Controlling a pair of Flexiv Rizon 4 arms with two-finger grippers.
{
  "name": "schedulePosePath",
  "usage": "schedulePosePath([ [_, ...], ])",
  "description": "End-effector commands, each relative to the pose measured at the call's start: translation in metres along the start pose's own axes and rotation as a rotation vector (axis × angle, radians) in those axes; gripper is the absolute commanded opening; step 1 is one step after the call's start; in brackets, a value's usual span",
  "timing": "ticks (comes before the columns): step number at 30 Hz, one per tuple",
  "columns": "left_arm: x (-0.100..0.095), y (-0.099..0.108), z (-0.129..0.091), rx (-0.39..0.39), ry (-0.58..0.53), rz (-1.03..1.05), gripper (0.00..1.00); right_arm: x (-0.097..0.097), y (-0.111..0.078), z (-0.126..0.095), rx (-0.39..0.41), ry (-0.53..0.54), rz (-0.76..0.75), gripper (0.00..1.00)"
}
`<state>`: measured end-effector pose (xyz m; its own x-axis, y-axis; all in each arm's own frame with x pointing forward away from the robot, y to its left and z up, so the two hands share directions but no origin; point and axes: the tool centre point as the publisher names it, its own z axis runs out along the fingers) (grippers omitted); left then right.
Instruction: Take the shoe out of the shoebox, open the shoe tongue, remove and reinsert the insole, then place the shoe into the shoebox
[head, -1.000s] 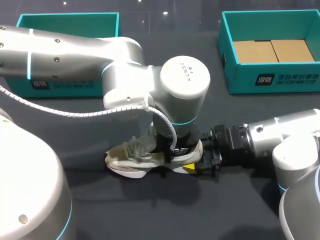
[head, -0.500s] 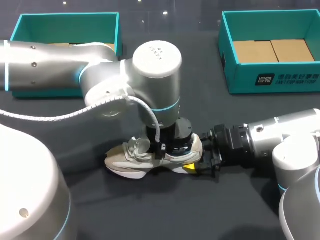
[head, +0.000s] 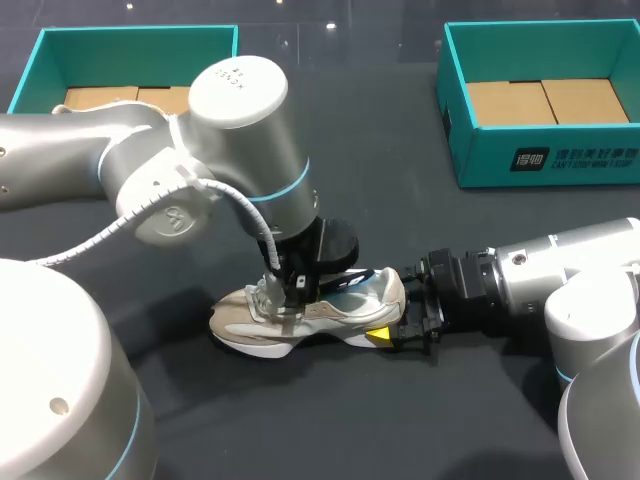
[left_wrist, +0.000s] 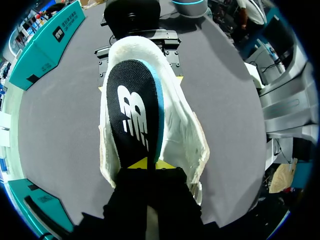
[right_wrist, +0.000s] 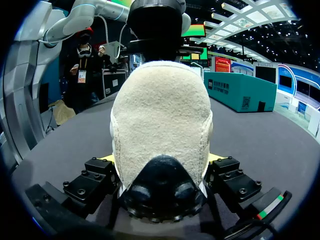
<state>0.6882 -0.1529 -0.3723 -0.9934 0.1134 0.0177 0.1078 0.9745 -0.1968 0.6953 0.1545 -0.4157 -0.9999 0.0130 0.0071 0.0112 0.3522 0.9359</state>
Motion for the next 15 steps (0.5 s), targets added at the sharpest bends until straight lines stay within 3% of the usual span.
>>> schedulePosePath([
  [1,0.003,0.007,-0.009,0.099,-0.006,0.005,0.0,0.0,-0.002,0.002,0.006,0.001,0.001,0.0],
  [15,-0.011,-0.029,-0.028,0.121,-0.047,0.031,0.0,0.0,-0.002,0.002,0.006,0.001,0.001,0.0],
])
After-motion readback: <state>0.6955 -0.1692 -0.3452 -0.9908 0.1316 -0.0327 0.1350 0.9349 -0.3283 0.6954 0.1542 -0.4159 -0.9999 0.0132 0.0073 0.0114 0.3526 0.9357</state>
